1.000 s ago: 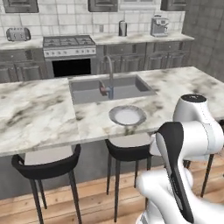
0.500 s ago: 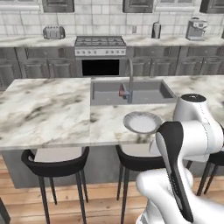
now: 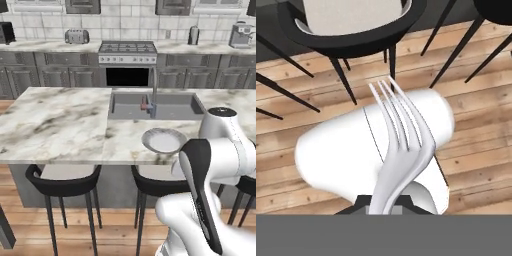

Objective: Take the fork and place it on the left side of the plate. Then take the spoon and place it on the right side of the plate. Make sure they're directly next to the plate.

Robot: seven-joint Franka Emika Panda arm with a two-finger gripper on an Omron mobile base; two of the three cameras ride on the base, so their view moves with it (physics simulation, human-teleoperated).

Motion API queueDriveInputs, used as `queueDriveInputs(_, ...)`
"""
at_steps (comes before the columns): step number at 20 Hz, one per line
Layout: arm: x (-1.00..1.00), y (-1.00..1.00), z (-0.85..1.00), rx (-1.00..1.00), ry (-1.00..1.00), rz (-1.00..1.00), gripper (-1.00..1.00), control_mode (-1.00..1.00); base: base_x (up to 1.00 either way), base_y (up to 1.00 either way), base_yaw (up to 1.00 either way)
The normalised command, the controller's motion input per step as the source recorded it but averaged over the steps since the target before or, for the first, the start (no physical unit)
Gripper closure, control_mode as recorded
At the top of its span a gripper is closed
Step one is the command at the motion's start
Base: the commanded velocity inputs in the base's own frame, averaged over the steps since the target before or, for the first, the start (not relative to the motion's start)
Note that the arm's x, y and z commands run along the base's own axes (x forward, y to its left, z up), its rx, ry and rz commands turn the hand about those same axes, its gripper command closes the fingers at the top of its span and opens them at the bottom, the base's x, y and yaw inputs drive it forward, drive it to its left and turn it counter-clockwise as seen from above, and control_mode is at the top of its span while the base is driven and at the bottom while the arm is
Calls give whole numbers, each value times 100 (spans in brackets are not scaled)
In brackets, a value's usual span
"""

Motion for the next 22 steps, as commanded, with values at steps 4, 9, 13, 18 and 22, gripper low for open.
queueDriveInputs(4,42,-18,0,5,0,10,100,-100,9,-8,3)
queueDriveInputs(9,60,-13,0,7,0,9,100,-100,0,0,0)
queueDriveInputs(13,41,-1,0,4,0,3,100,-100,0,0,0)
queueDriveInputs(18,40,10,0,0,-5,0,100,-100,0,0,0)
queueDriveInputs(22,59,23,0,0,-7,3,100,-100,0,0,0)
